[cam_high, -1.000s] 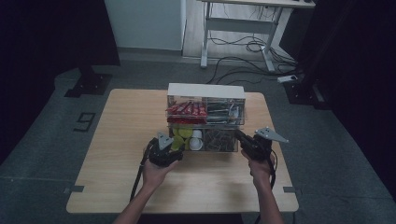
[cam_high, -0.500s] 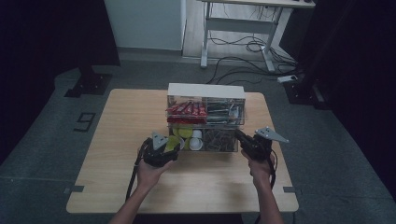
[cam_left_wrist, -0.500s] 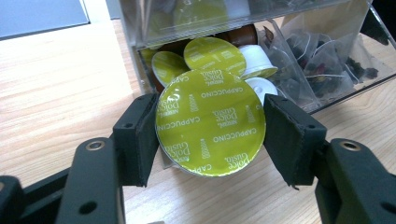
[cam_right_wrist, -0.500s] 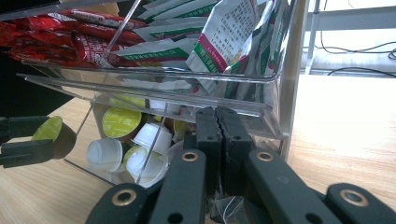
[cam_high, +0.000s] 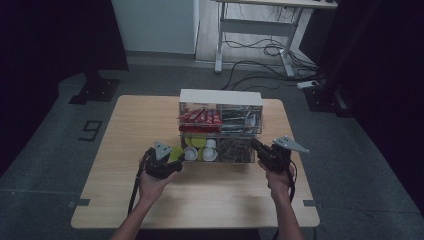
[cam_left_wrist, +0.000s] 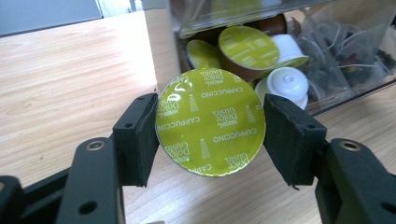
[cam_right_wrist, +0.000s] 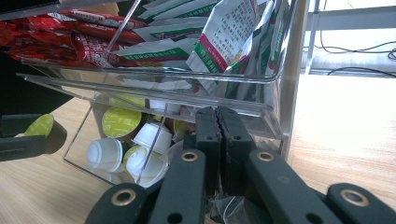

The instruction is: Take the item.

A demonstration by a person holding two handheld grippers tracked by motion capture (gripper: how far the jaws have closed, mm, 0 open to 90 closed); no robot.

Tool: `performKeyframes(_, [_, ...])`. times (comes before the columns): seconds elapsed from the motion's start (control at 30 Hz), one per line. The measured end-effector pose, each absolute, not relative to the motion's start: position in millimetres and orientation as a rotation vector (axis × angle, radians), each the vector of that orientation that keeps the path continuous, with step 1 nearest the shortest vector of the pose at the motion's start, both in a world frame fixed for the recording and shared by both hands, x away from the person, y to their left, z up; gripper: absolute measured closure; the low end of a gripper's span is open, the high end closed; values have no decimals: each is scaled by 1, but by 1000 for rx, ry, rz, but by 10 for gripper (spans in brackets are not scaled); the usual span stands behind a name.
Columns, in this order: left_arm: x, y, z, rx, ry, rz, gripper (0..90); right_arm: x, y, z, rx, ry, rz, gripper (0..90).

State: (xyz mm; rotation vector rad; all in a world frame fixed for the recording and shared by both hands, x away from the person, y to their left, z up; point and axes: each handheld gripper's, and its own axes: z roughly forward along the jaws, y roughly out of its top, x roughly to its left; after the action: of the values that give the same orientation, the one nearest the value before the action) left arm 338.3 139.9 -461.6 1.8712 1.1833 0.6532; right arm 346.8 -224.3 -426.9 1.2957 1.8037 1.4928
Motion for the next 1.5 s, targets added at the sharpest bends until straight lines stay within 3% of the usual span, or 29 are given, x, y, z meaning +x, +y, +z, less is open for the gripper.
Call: performKeyframes(1.5, [359, 197, -511, 1917, 1418, 640, 384, 346, -224, -429, 1291, 1797, 1498, 872])
